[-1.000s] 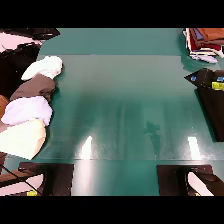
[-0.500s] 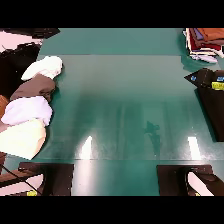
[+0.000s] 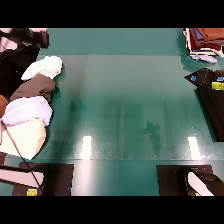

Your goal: Fold the shirts.

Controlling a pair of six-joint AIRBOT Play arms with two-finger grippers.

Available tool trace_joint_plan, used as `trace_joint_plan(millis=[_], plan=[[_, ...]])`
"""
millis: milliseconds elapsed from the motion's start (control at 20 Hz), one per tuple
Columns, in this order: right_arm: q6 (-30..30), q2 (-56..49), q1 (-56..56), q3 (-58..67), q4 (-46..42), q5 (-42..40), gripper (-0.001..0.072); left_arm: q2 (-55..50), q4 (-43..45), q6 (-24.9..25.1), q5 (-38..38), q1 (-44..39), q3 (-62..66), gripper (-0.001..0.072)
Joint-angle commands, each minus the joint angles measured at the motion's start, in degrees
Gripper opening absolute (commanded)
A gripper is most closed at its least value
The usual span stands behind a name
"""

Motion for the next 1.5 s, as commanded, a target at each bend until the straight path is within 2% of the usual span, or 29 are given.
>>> trace_joint_plan(millis=[0,200,400,450,500,550,600,800,1050,1250,1450], plan=[[0.0,0.0,0.0,0.1,0.0,0.0,0.0017,-11.0,-1.4,-1.2,1.6,4.4,0.0,0.0626],[0.0,0.0,0.0,0.1,0.0,0.0,0.0017,-18.1,-1.2,-1.2,4.3,6.3,0.0,0.0626],[0.0,0.0,0.0,0.1,0.0,-0.2,0.0017,-19.4,-0.7,-1.1,7.6,6.4,0.1,0.0596],[0.0,0.0,0.1,0.1,0.0,-0.5,0.0017,-19.4,-0.7,-1.2,7.3,6.4,0.4,0.0534],[0.0,0.0,0.1,0.1,0.0,-1.0,0.0017,-19.4,-0.7,-1.0,6.2,6.4,0.9,0.0172],[0.0,0.0,0.1,0.1,0.0,-1.3,0.0017,-19.3,-0.7,-1.0,5.3,6.4,1.6,0.0045],[0.0,0.0,0.1,0.1,0.1,-1.6,0.0017,-18.7,-0.8,-1.0,4.4,6.4,2.4,0.0020],[0.0,0.0,0.0,1.4,0.6,-2.7,0.0017,-10.8,-1.8,-0.3,3.6,6.1,6.2,0.0022],[0.0,0.0,0.1,12.2,0.4,-6.6,0.0017,11.1,-3.4,2.5,-0.5,1.5,7.2,0.0022],[0.0,0.0,0.0,19.5,0.3,-6.7,0.0017,24.2,-3.4,4.2,-5.1,-6.8,7.1,0.0021],[0.0,0.0,0.0,23.3,0.3,-4.8,0.0017,26.2,-3.4,3.2,-12.6,-19.5,4.9,0.0021]])
